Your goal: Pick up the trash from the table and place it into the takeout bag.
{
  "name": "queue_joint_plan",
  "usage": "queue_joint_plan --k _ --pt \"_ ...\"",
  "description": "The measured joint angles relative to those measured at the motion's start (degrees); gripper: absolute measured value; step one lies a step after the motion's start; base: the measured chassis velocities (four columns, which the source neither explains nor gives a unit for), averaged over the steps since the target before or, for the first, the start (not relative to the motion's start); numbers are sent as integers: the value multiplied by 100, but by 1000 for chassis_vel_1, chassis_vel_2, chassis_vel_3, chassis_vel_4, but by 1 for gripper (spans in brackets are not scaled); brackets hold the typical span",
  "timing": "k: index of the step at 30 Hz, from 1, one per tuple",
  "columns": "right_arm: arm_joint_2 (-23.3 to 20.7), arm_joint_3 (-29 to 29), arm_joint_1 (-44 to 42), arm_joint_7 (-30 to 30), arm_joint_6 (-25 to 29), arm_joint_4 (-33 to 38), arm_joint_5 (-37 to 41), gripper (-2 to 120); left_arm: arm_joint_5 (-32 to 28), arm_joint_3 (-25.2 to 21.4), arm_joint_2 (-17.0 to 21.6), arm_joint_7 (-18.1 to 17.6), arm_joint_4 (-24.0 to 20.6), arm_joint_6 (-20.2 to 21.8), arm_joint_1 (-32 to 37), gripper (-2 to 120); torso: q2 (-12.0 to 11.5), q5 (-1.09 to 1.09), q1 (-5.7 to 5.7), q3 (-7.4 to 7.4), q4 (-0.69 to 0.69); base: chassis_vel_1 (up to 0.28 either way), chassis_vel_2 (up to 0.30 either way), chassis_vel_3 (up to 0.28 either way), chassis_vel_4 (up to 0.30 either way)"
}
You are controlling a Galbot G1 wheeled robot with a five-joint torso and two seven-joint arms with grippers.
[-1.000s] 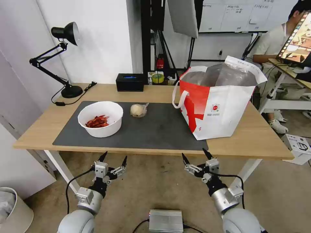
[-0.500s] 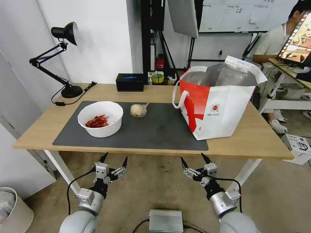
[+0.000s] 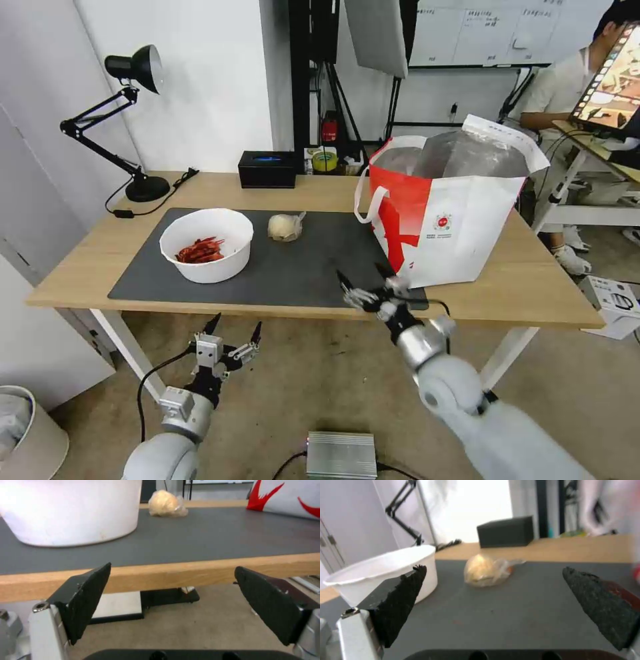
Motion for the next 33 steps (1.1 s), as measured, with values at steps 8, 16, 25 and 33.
queue_joint_plan --k 8,16,25,33 --pt "453 -758 1531 -27 -188 -1315 167 100 -4 -34 -16 2 26 -15 17 100 0 1 1 0 -1 0 0 0 0" --pt "1086 -1231 2635 -259 -278 -2853 261 100 -8 -54 -6 2 85 -65 18 100 0 1 0 0 -2 0 0 0 0" --pt "1903 -1425 3453 -767 -318 -4402 205 100 -4 -26 -17 7 220 -145 6 100 0 0 0 -1 -1 0 0 0 0" --pt "2456 -1321 3857 -1176 -356 -5430 18 100 8 -12 -21 15 250 -177 -1 100 0 1 0 -1 -2 0 0 0 0"
